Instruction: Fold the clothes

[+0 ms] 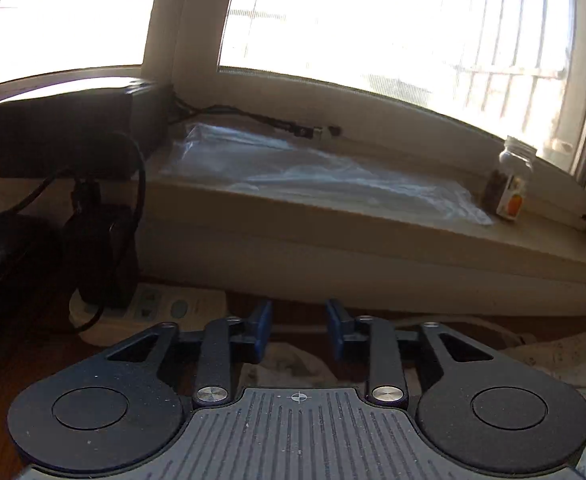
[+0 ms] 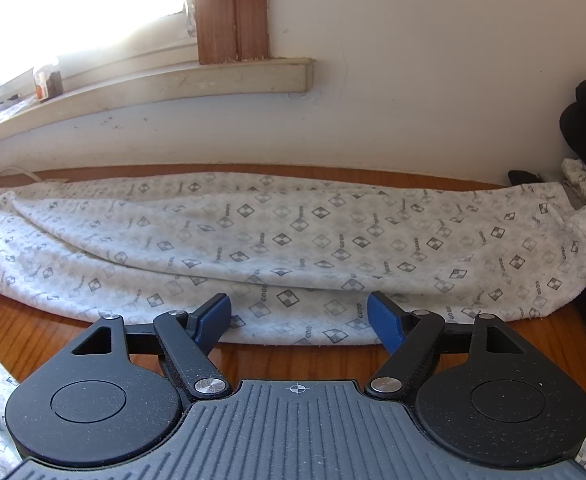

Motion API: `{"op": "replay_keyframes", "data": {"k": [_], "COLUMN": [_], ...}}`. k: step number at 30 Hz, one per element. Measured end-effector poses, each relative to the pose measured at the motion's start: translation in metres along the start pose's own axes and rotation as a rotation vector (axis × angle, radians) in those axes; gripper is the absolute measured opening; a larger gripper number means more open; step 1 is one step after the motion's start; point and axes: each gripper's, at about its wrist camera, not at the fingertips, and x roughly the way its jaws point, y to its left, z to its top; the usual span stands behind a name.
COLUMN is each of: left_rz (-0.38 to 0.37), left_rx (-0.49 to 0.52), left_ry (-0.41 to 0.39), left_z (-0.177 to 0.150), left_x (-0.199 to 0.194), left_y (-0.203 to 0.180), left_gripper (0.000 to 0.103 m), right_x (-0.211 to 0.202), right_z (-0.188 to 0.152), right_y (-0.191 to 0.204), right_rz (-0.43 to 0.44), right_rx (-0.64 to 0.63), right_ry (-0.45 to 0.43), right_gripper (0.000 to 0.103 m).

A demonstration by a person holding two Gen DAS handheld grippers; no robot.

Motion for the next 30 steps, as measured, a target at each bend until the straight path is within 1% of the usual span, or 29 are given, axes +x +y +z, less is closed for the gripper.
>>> {"op": "replay_keyframes", "data": {"k": [2, 3, 4, 5, 8, 9, 10, 11, 14, 15, 17, 19, 20, 21, 22, 24, 27, 30], "left_rz": [-0.001, 0.002, 0.004, 0.0, -0.016, -0.021, -0.026, -0.03, -0.04, -0.044, -0.056, -0.066, -0.074, -0.083, -0.091, -0.103, -0.117, -0.132], "left_rx": [0.017, 0.03, 0.043, 0.048, 0.053, 0.055, 0.057, 0.057, 0.055, 0.056, 0.07, 0.085, 0.085, 0.083, 0.08, 0.07, 0.061, 0.052], "left_ry": [0.014, 0.02, 0.025, 0.034, 0.067, 0.077, 0.087, 0.095, 0.105, 0.103, 0.104, 0.106, 0.103, 0.098, 0.093, 0.088, 0.09, 0.092], "left_z": [-0.005, -0.008, -0.011, -0.015, -0.03, -0.034, -0.039, -0.042, -0.046, -0.046, -0.047, -0.05, -0.052, -0.053, -0.055, -0.057, -0.059, -0.061], "left_x": [-0.005, -0.007, -0.01, -0.011, -0.011, -0.009, -0.008, -0.006, -0.003, -0.004, -0.007, -0.012, -0.015, -0.02, -0.025, -0.034, -0.045, -0.057], "left_y": [0.006, 0.007, 0.008, 0.009, 0.01, 0.01, 0.01, 0.01, 0.011, 0.011, 0.01, 0.011, 0.013, 0.015, 0.017, 0.023, 0.03, 0.038], "left_gripper": [0.045, 0.048, 0.055, 0.058, 0.059, 0.059, 0.059, 0.059, 0.059, 0.057, 0.045, 0.023, 0.018, 0.017, 0.013, 0.012, 0.012, 0.012], "right_x": [0.0, 0.0, 0.0, -0.001, -0.008, -0.009, -0.01, -0.009, -0.002, 0.003, 0.02, 0.04, 0.05, 0.06, 0.07, 0.085, 0.104, 0.122], "right_z": [0.0, 0.0, 0.0, 0.0, 0.001, 0.006, 0.011, 0.019, 0.042, 0.05, 0.064, 0.075, 0.079, 0.082, 0.085, 0.091, 0.099, 0.1], "right_y": [0.0, 0.0, 0.0, 0.0, 0.012, 0.021, 0.032, 0.046, 0.095, 0.115, 0.161, 0.211, 0.237, 0.26, 0.282, 0.32, 0.352, 0.365], "right_rz": [0.0, -0.001, -0.003, -0.009, -0.04, -0.031, -0.02, 0.005, 0.103, 0.147, 0.238, 0.325, 0.366, 0.402, 0.435, 0.476, 0.522, 0.538], "right_rx": [-0.001, -0.001, -0.002, -0.004, -0.057, -0.085, -0.113, -0.138, -0.209, -0.231, -0.277, -0.33, -0.356, -0.38, -0.404, -0.448, -0.483, -0.48], "right_ry": [0.0, 0.0, -0.001, -0.004, -0.052, -0.059, -0.064, -0.071, -0.087, -0.084, -0.063, -0.046, -0.037, -0.028, -0.019, -0.02, 0.0, 0.055], "right_gripper": [0.075, 0.075, 0.075, 0.075, 0.073, 0.07, 0.062, 0.057, 0.052, 0.052, 0.052, 0.052, 0.052, 0.052, 0.052, 0.052, 0.054, 0.054]}}
